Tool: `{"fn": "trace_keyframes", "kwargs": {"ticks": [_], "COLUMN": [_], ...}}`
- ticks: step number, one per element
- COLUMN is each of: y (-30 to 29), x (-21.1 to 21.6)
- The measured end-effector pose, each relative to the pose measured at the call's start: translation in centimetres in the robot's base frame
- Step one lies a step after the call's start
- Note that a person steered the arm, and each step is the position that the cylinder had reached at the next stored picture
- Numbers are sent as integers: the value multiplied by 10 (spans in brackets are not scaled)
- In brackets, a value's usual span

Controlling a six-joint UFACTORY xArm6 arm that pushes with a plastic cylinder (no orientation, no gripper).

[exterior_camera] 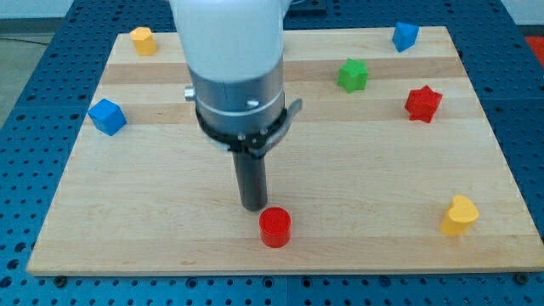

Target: Push the green star towards the bottom left corner of the board

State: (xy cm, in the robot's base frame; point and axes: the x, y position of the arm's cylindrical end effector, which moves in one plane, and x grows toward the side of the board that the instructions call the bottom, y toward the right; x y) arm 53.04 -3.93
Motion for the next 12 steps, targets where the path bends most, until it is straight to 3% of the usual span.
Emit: {"fn": "trace_keyframes", "kwargs": {"ticks": [1,3,4,7,10,12], "y": [7,108,157,201,129,76], "x": [-47,-150,-180,-233,-220,-187]}}
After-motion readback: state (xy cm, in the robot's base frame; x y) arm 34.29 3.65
